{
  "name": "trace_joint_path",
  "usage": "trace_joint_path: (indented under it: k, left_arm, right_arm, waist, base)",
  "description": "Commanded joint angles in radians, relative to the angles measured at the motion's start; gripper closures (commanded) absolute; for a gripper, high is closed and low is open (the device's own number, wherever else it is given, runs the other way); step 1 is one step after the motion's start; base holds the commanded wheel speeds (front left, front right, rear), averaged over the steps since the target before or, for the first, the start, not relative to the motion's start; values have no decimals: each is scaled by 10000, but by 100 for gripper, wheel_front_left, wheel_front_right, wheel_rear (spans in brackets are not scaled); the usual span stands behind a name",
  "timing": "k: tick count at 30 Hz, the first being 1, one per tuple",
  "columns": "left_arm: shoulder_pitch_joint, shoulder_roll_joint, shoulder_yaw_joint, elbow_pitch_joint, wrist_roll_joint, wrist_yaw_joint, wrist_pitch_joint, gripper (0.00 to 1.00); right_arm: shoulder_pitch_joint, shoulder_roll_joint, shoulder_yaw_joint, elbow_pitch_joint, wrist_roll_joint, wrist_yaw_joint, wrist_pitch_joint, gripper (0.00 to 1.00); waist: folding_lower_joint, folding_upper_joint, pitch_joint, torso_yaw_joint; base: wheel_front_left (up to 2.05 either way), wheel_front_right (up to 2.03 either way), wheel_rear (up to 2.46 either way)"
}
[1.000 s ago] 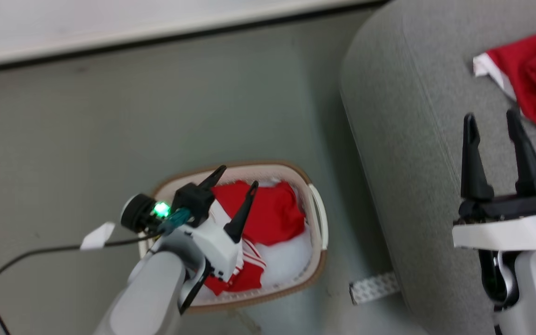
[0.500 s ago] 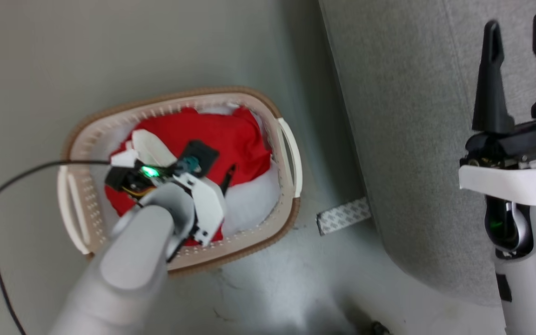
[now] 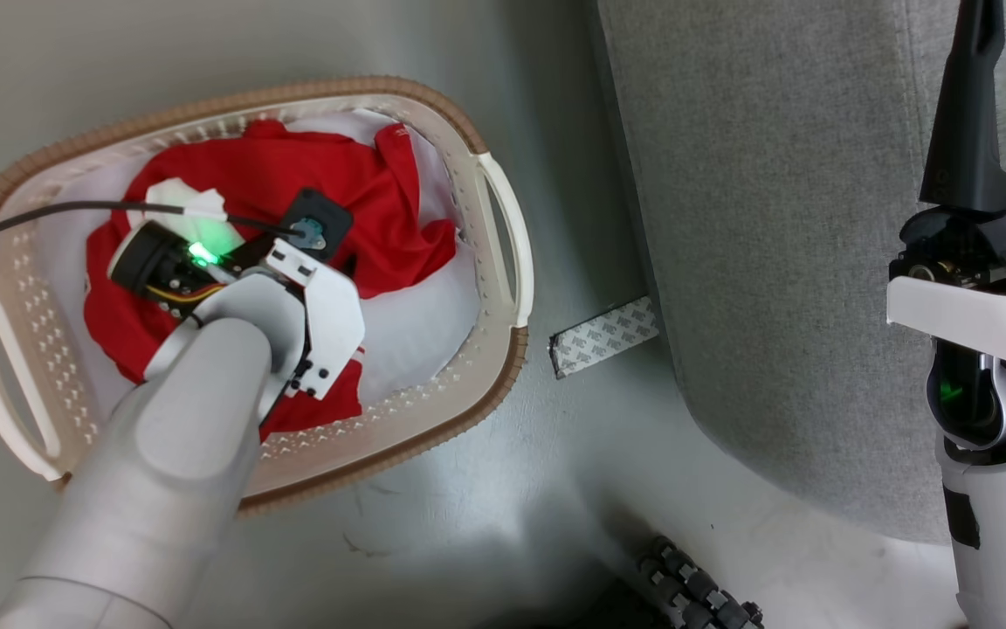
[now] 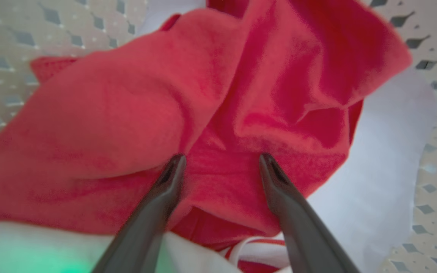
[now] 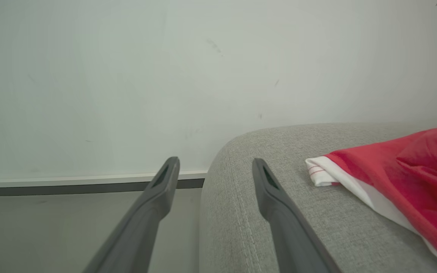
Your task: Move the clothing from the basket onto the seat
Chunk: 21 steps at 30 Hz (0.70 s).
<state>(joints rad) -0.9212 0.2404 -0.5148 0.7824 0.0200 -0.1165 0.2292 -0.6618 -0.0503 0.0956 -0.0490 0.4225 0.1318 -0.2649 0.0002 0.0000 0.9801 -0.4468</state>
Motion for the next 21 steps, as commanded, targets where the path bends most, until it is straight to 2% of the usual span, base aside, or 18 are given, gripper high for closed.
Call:
trace_joint_path:
  k: [1, 4, 5, 6, 9, 15, 21]
  left_arm:
    - [-171, 109, -66, 127, 168, 28, 32, 0]
    - [-278, 85, -226, 293, 223, 23, -37, 0]
    - [-309, 75, -263, 369, 241, 22, -46, 67]
    - [-344, 77, -287, 448, 247, 20, -36, 100]
    - [-318, 108, -296, 615, 96, 3, -67, 100]
    - [-31, -292, -278, 703, -369, -45, -454, 100]
    - [537, -1018, 70, 542, -1445, -92, -1505, 100]
  right_arm:
    - [-57, -4, -52, -69, -12, -22, 9, 0]
    - [53, -6, -92, -72, -38, -22, 8, 0]
    - [74, -6, -95, -55, -28, -22, 9, 0]
    - [89, -6, -100, -32, -9, -22, 9, 0]
    - [110, -6, -114, 71, 93, -22, 8, 0]
    - [322, -7, -360, 327, -150, -22, 9, 0]
    - [782, -12, -823, 646, -818, -22, 9, 0]
  waist:
    - [-2, 0, 144, -43]
    - [-2, 0, 183, -18]
    - [-2, 0, 179, -17]
    - [-2, 0, 165, -18]
    - [-2, 0, 51, -42]
    - [-2, 0, -603, 348]
    - [-2, 0, -1889, 1169]
  base:
    - [0, 0, 0]
    - [0, 0, 0]
    - [0, 0, 0]
    - [0, 0, 0]
    - [0, 0, 0]
    - [0, 0, 0]
    - [0, 0, 0]
